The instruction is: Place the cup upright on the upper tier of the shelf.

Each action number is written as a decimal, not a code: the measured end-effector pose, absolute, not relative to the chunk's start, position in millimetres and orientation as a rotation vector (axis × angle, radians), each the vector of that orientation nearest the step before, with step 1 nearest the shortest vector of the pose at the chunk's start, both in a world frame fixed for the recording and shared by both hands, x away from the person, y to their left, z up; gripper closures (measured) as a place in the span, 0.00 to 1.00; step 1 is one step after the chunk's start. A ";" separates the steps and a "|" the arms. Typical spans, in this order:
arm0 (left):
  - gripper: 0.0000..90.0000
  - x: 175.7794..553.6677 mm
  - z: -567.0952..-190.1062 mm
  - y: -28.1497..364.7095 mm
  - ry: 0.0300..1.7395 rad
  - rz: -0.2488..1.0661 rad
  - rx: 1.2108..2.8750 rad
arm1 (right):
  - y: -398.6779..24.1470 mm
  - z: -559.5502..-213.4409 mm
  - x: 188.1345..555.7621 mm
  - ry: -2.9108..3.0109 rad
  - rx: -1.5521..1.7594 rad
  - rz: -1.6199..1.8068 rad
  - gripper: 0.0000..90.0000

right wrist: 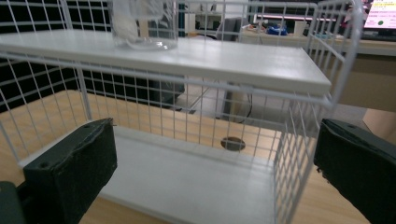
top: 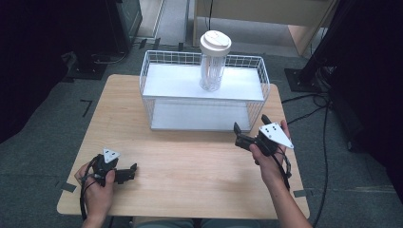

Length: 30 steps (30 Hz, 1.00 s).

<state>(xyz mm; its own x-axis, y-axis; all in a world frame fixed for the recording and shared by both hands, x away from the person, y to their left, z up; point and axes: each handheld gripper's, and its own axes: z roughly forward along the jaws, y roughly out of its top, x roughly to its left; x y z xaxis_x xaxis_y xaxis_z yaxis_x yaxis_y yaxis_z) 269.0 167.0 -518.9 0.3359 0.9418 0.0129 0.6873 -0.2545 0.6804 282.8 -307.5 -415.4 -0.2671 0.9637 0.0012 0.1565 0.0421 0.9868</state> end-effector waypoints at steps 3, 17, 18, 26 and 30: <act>0.00 269.0 -518.9 166.9 1.422 0.573 2.027 | -316.7 -423.9 275.8 1.541 1.194 1.293 0.00; 0.00 269.0 -519.0 166.8 1.423 0.573 2.026 | -363.4 -451.5 247.5 1.510 1.276 1.227 0.00; 0.00 269.0 -519.0 166.9 1.422 0.573 2.026 | -366.5 -453.2 245.7 1.508 1.283 1.220 0.00; 0.00 269.0 -519.0 166.9 1.422 0.573 2.026 | -389.1 -468.1 230.7 1.504 1.330 1.171 0.00; 0.00 269.0 -519.0 166.9 1.422 0.573 2.026 | -402.5 -481.8 220.6 1.508 1.367 1.138 0.00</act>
